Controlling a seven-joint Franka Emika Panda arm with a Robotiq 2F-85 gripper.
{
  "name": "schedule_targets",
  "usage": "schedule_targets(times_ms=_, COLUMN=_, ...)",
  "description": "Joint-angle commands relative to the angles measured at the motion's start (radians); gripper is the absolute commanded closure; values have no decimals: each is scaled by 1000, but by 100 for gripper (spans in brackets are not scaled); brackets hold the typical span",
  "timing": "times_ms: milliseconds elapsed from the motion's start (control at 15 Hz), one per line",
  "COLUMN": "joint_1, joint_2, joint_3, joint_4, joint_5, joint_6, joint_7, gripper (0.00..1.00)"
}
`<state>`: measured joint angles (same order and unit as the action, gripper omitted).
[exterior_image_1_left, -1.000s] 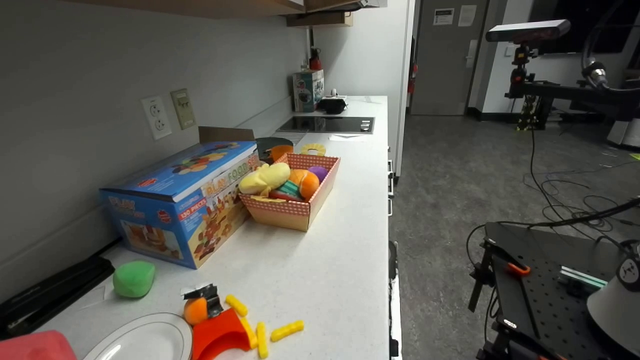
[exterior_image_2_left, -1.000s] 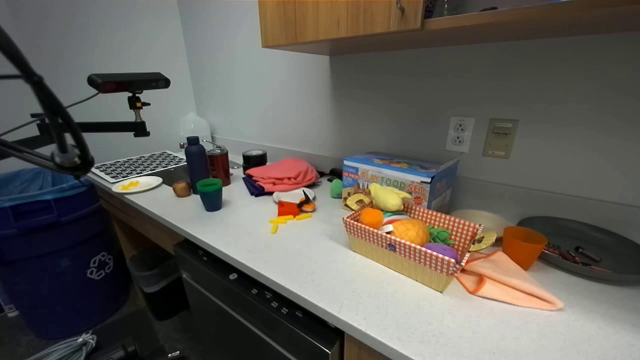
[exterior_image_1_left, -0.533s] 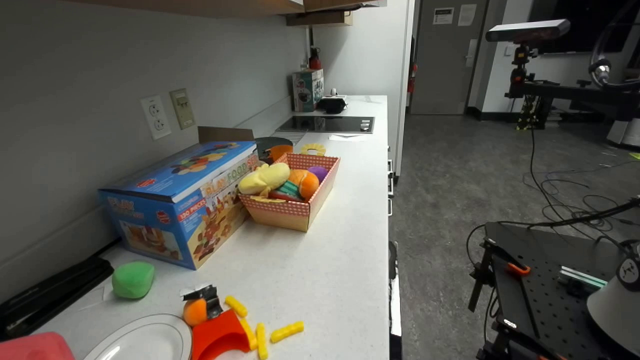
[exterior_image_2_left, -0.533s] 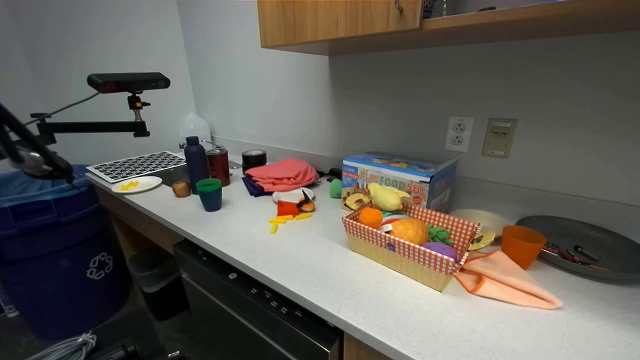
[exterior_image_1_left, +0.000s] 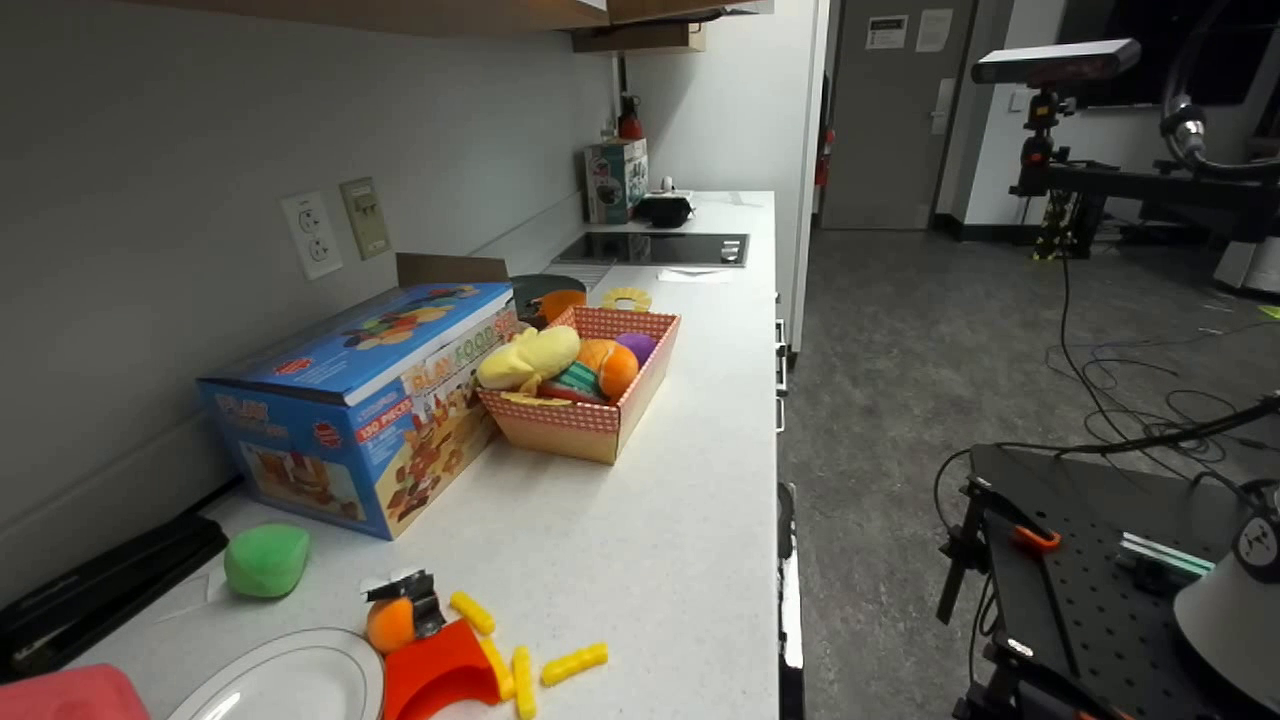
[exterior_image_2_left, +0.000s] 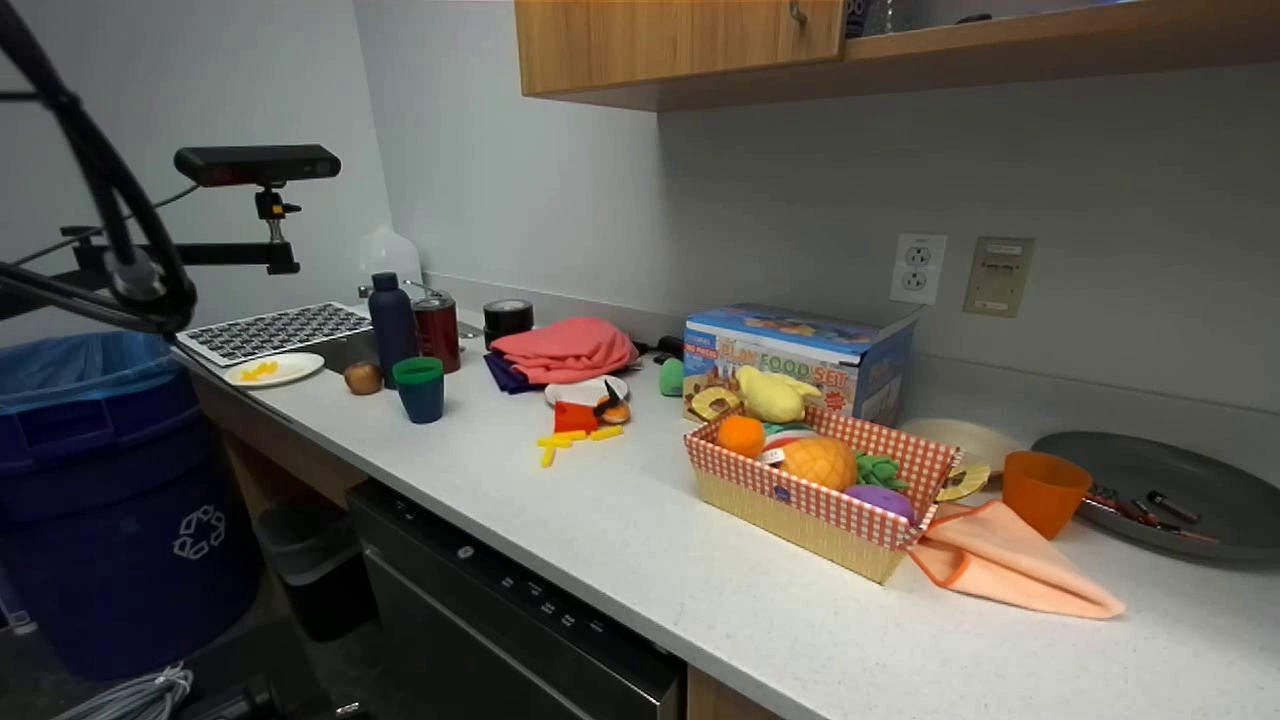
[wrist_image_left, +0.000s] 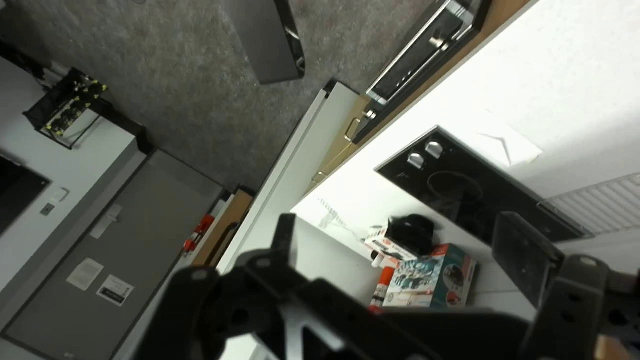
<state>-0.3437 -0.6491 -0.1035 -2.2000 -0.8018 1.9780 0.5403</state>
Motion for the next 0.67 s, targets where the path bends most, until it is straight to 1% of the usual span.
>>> schedule_targets(times_ms=0, joint_1=78, joint_2=20, joint_3=-21, joint_4=63, joint_5=140, joint_6=-87, joint_7=-154, gripper=0)
schedule_targets(times_ms=133, joint_1=110, joint_2=20, joint_3=-15, joint_4=81, joint_5=225, joint_6=-107, joint_7=-221, gripper=0)
schedule_targets(times_ms=333, joint_1=132, joint_2=27, joint_3=-1, joint_4=111, joint_5=314, joint_6=-129, joint_7=-288, gripper=0)
schedule_targets(times_ms=600, joint_1=165, joint_2=32, joint_3=-6, joint_4=149, joint_5=432, joint_6=-159, joint_7=-378, gripper=0)
